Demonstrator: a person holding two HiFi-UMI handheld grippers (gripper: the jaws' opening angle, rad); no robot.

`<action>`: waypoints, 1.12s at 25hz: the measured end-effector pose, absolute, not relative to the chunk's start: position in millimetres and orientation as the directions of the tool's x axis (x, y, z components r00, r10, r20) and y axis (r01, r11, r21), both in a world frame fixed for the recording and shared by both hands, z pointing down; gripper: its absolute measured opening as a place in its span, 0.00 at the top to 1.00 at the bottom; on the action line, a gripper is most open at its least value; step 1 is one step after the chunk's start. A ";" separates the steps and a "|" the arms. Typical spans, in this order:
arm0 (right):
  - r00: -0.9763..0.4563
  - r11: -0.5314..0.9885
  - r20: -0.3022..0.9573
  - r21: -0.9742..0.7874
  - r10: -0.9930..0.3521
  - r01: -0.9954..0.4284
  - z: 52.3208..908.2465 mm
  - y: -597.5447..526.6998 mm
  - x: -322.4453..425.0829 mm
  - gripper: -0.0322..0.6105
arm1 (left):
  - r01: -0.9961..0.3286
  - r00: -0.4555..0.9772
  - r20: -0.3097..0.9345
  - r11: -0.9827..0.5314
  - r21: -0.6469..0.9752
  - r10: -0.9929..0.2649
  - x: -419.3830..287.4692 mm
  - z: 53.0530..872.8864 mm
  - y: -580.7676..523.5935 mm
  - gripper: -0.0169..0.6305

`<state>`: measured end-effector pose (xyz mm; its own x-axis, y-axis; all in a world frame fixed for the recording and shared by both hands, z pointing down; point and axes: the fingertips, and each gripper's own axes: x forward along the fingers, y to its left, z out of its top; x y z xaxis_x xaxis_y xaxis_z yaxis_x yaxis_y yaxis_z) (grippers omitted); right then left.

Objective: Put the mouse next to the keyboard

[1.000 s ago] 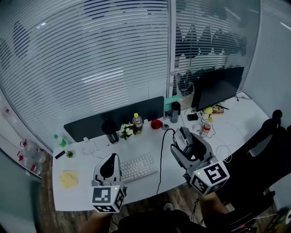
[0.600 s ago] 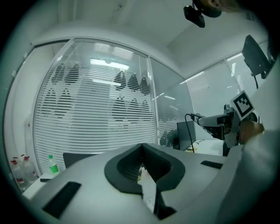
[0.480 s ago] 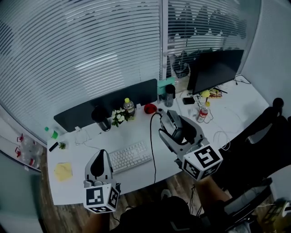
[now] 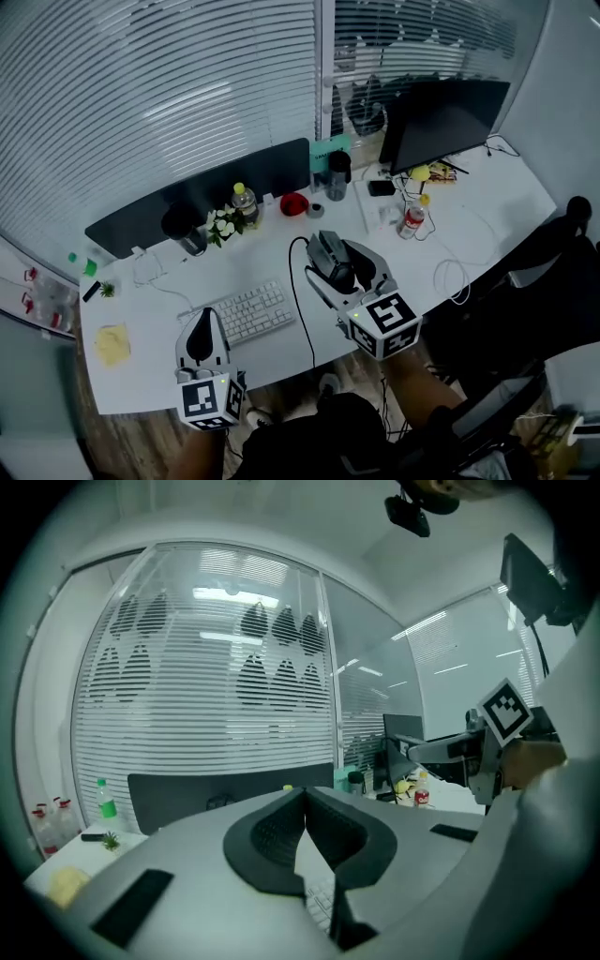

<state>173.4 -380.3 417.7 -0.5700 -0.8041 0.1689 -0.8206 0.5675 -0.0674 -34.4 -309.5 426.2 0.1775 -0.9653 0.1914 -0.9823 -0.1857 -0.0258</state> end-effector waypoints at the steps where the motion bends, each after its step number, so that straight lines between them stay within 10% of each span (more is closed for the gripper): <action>1: -0.571 0.568 0.182 -0.073 -0.800 -0.819 427.7 -384.1 174.8 0.48 | -0.983 0.174 0.207 -0.183 -0.025 -0.963 -33.0 435.3 -311.7 0.93; 28: -0.508 0.534 0.555 -0.131 -0.659 -0.836 691.4 -437.4 194.6 0.48 | -0.994 0.080 0.530 -0.105 -0.016 -0.844 -17.8 597.2 -308.7 0.93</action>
